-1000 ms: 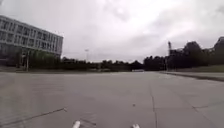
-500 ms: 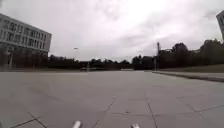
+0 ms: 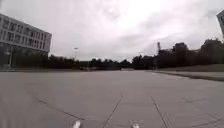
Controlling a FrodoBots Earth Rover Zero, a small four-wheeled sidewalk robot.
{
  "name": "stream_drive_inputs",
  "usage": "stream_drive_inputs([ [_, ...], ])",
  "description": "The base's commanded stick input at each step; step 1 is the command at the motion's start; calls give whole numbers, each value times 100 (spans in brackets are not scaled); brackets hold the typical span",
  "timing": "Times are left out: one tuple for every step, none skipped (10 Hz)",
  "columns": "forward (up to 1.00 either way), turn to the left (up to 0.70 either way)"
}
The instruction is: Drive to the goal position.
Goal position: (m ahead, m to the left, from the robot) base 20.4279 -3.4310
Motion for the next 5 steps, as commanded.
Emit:
stream_drive_inputs([
  [70, -11],
  [70, 0],
  [70, 0],
  [70, 0],
  [70, 0],
])
